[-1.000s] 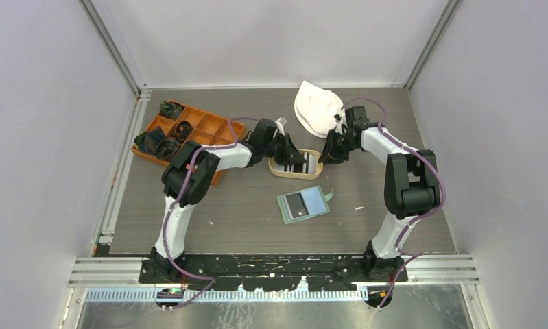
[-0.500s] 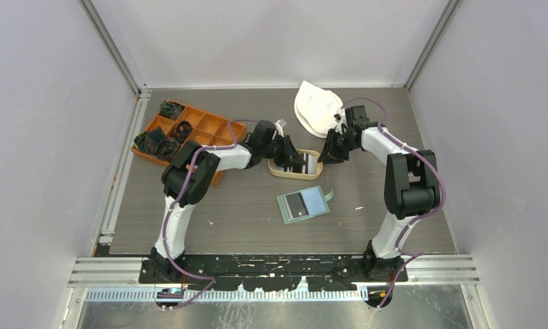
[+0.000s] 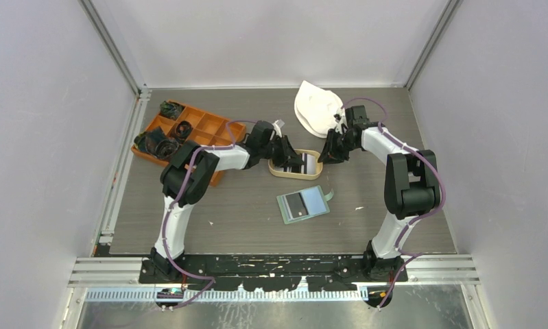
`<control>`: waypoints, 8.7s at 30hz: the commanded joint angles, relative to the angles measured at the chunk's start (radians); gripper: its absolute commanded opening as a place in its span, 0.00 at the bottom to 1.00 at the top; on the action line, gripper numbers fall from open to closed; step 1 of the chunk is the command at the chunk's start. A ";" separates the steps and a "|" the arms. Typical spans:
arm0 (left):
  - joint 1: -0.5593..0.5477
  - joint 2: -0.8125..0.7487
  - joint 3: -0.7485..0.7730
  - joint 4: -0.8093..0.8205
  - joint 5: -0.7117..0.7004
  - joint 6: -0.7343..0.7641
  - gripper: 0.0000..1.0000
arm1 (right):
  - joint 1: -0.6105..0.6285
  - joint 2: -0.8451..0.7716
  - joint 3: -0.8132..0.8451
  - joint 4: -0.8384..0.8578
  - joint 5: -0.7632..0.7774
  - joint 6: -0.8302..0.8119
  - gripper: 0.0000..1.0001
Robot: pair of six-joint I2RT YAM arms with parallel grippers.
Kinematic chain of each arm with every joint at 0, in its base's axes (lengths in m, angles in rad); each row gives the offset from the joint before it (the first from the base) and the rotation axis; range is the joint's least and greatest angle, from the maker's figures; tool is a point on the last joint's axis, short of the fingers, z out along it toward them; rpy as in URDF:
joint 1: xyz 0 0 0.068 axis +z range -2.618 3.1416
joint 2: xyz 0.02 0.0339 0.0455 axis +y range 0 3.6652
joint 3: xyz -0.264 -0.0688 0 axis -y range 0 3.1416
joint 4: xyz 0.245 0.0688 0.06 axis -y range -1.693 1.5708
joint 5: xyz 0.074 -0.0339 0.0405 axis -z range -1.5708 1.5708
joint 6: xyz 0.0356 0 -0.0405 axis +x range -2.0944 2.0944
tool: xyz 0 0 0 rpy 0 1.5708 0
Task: Put the credit cards into the card holder
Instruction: Pick up the credit card from the storage box, then insert the credit card into the card holder.
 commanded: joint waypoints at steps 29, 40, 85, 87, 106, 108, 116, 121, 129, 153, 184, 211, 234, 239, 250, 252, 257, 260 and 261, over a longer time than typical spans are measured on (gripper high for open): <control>0.022 -0.059 -0.036 0.146 0.061 -0.063 0.00 | -0.001 -0.012 0.043 0.003 -0.031 -0.012 0.29; 0.022 -0.065 -0.029 0.097 0.046 -0.033 0.13 | -0.001 -0.010 0.045 0.000 -0.033 -0.014 0.29; 0.020 -0.745 -0.759 0.713 -0.031 0.174 0.00 | 0.030 -0.569 -0.335 0.330 -0.756 -0.519 0.89; 0.020 -0.768 -0.847 0.841 -0.025 0.138 0.00 | 0.044 -0.541 -0.321 0.268 -0.752 -0.530 0.89; -0.006 -0.728 -0.988 1.191 0.001 0.013 0.00 | 0.294 -0.440 -0.348 0.479 -0.685 -0.297 0.42; -0.008 -0.735 -0.995 1.191 0.001 0.017 0.00 | 0.295 -0.442 -0.352 0.524 -0.706 -0.242 0.24; -0.007 -0.735 -0.981 1.191 0.043 0.001 0.33 | 0.301 -0.450 -0.355 0.530 -0.756 -0.233 0.01; 0.011 -0.731 -0.931 1.184 0.119 0.001 0.41 | 0.309 -0.443 -0.348 0.493 -0.768 -0.271 0.01; 0.055 -0.755 -0.855 1.088 0.225 -0.003 0.22 | 0.315 -0.411 -0.279 0.246 -0.795 -0.485 0.01; -0.105 -0.767 -1.006 0.773 -0.104 -0.066 0.00 | 0.278 -0.505 -0.360 0.026 0.140 -1.315 0.25; -0.219 -0.321 -0.995 1.191 -0.408 -0.257 0.00 | 0.445 -0.262 -0.348 -0.027 0.183 -1.325 0.25; -0.209 -0.391 -0.944 0.822 -0.370 -0.158 0.00 | 0.445 -0.269 -0.313 -0.030 0.220 -1.252 0.29; -0.247 -0.475 -0.872 0.608 -0.410 -0.130 0.00 | 0.445 -0.273 -0.310 -0.036 0.213 -1.248 0.29; -0.249 -0.457 -0.876 0.626 -0.430 -0.134 0.00 | 0.444 -0.272 -0.310 -0.038 0.210 -1.248 0.29; -0.257 -0.423 -0.877 0.659 -0.444 -0.152 0.00 | 0.444 -0.271 -0.309 -0.043 0.208 -1.248 0.29; -0.259 -0.421 -0.875 0.656 -0.445 -0.157 0.00 | 0.445 -0.271 -0.307 -0.043 0.207 -1.247 0.29; -0.262 -0.417 -0.859 0.627 -0.434 -0.163 0.00 | 0.445 -0.270 -0.307 -0.044 0.206 -1.247 0.30; -0.266 -0.416 -0.840 0.588 -0.416 -0.174 0.00 | 0.445 -0.271 -0.307 -0.044 0.207 -1.247 0.30; -0.267 -0.417 -0.836 0.578 -0.413 -0.180 0.00 | 0.444 -0.271 -0.307 -0.044 0.207 -1.247 0.30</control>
